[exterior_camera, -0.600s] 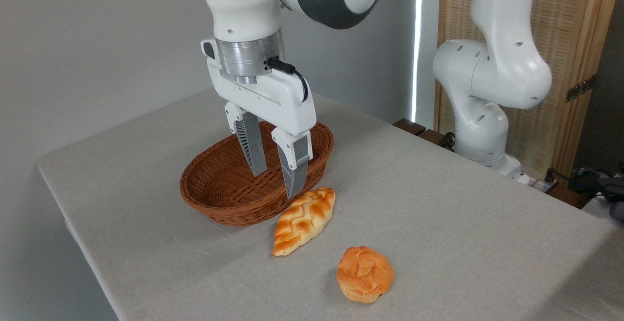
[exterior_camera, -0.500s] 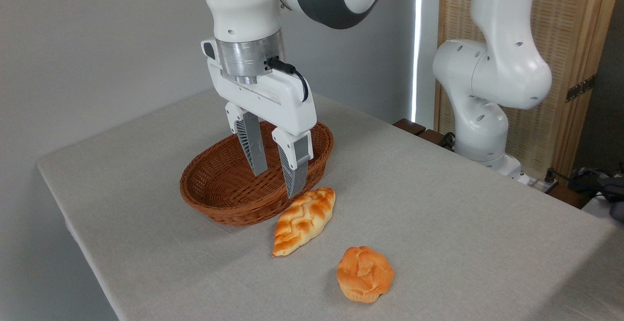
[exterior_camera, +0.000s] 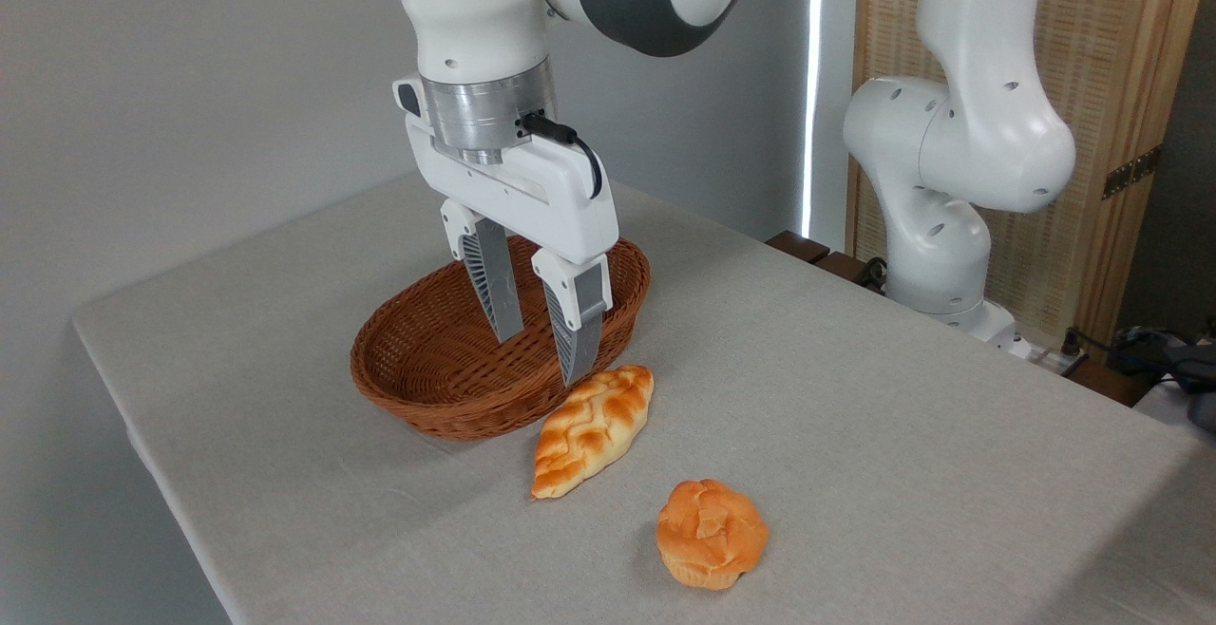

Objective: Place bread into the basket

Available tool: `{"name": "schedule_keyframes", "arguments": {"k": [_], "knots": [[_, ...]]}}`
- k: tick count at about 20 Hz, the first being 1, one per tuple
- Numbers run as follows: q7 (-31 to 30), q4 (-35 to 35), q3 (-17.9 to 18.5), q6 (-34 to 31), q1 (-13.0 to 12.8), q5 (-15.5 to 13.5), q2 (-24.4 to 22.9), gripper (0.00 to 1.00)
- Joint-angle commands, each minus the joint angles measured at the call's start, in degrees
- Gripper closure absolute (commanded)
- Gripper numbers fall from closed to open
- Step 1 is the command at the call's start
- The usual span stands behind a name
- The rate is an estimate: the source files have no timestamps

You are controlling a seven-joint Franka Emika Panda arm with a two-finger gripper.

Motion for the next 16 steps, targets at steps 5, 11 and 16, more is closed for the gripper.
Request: {"name": "schedule_keyframes", "arguments": {"k": [5,11,16], "knots": [[1.19,-0.14,0.45,-1.73,-0.09,-0.30,-1.60,0.00],[6.54,-4.61,3.08,-0.15,0.00,-0.13,-4.58,0.00],[14.37,-9.81,7.39,1.34,0.00,-0.04,-7.14,0.00]]}}
